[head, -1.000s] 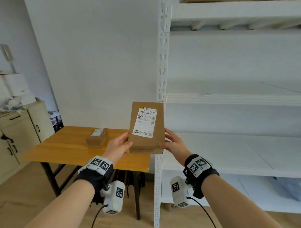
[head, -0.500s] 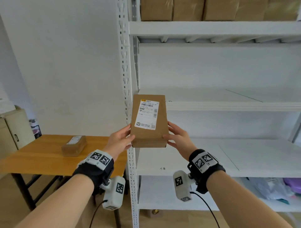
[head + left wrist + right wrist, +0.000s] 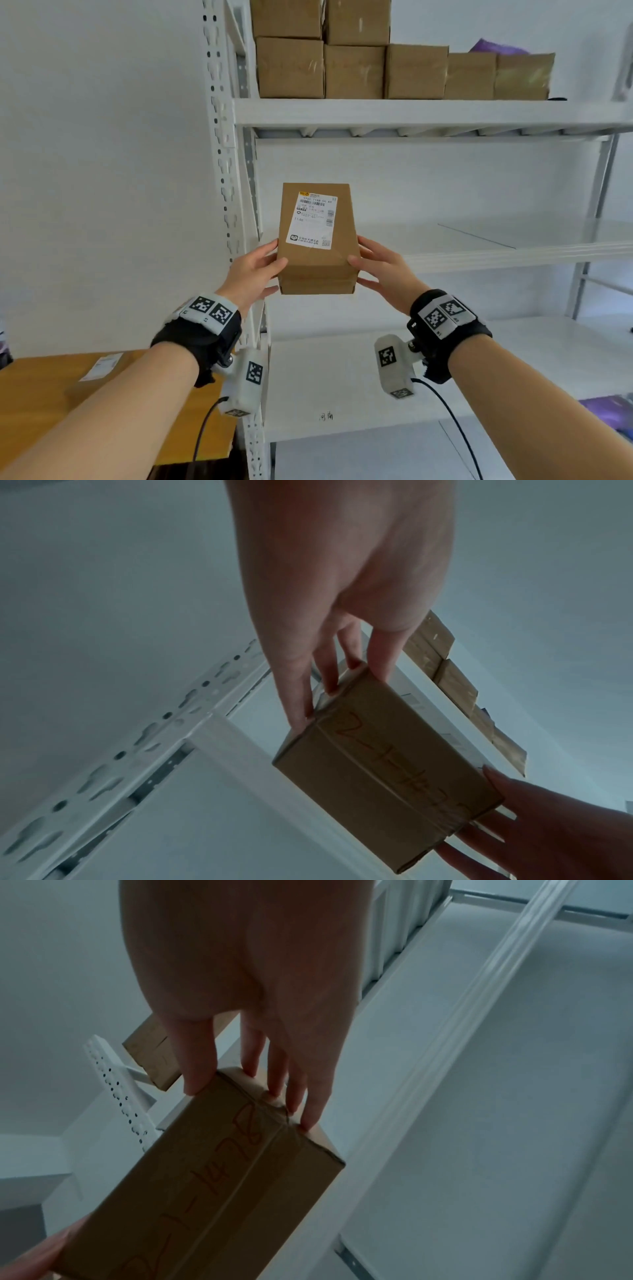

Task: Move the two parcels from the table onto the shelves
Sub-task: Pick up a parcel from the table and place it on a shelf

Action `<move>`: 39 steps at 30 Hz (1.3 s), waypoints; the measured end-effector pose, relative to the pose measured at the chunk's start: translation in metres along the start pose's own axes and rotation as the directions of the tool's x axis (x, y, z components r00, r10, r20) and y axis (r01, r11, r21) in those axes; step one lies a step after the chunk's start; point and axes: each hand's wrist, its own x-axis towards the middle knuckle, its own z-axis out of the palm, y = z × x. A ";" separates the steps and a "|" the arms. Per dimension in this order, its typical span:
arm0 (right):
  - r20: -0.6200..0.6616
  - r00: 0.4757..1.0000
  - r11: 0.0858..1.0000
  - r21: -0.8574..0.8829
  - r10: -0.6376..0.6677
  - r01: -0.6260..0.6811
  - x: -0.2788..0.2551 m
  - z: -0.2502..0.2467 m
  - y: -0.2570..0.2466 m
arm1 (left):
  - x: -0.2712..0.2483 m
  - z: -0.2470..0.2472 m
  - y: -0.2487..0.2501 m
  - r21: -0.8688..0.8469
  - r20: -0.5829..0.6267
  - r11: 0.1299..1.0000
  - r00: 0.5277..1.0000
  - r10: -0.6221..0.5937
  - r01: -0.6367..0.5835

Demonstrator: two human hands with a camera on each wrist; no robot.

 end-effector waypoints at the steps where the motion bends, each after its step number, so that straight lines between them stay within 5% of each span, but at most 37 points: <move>1: -0.002 1.000 1.000 -0.014 0.000 0.000 0.007 -0.002 -0.005 | 0.009 0.001 0.003 -0.004 0.013 1.000 1.000 0.007 -0.007; 13: -0.061 0.993 0.993 -0.064 0.097 -0.100 0.111 -0.051 -0.030 | 0.117 0.031 0.025 0.013 0.038 1.000 0.999 0.025 -0.026; 24: -0.031 0.968 0.958 -0.141 0.250 -0.252 0.211 -0.074 -0.006 | 0.209 0.047 0.013 0.061 -0.032 0.984 0.985 -0.167 0.168; 39: 0.006 0.940 0.933 -0.126 0.340 -0.337 0.256 -0.066 0.019 | 0.251 0.042 -0.010 0.073 -0.086 0.967 0.967 -0.239 0.245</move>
